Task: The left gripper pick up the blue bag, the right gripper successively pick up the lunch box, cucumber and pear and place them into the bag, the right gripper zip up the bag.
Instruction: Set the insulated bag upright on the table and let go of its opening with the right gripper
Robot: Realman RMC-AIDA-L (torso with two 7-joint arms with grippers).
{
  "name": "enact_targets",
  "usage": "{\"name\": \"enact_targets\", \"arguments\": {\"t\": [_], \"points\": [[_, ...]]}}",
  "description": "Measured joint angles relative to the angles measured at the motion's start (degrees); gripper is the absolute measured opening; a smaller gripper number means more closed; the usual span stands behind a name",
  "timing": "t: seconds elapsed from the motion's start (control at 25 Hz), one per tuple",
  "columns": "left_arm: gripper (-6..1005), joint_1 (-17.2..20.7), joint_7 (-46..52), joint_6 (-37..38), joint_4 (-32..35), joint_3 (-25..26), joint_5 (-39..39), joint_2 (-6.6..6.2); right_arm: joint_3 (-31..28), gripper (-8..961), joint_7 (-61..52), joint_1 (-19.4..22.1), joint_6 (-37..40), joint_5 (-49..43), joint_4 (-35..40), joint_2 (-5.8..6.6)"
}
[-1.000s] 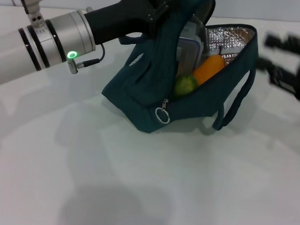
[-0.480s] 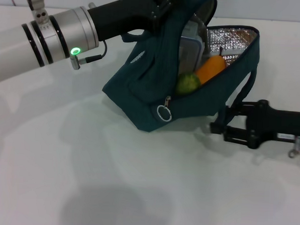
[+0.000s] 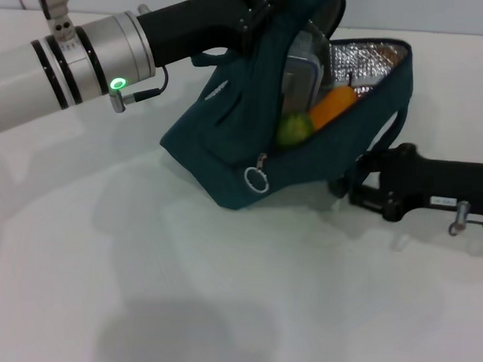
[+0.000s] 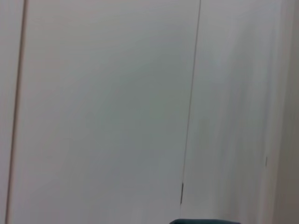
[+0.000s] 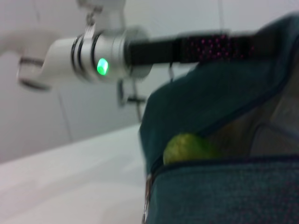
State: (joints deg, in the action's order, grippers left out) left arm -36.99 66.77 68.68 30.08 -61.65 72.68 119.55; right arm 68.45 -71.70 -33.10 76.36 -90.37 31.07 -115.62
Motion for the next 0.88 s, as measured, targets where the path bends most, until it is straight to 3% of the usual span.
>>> {"name": "enact_targets", "arguments": {"t": [0.4,0.52,0.72,0.88], "points": [[125,1.84,-5.63,1.13,-0.62,0.51,-0.24,0.19,-2.48,203,9.67,5.30,3.57,13.99,0.69,0.65],[126,3.59,-8.24,4.04,-0.90,0.28,-0.25,0.29,-4.23,76,9.36,5.17,6.44,14.39,0.79,2.36],[127,6.68,-14.66,10.39,-4.57,0.21,-3.85,0.46,-4.06,78,5.78,2.59,9.64,13.84,0.71,6.82],[128,9.82,-15.67,14.01,-5.90,0.22,-7.05,0.38,-4.11,79,5.13,0.27,10.24,11.61,0.49,8.19]]}}
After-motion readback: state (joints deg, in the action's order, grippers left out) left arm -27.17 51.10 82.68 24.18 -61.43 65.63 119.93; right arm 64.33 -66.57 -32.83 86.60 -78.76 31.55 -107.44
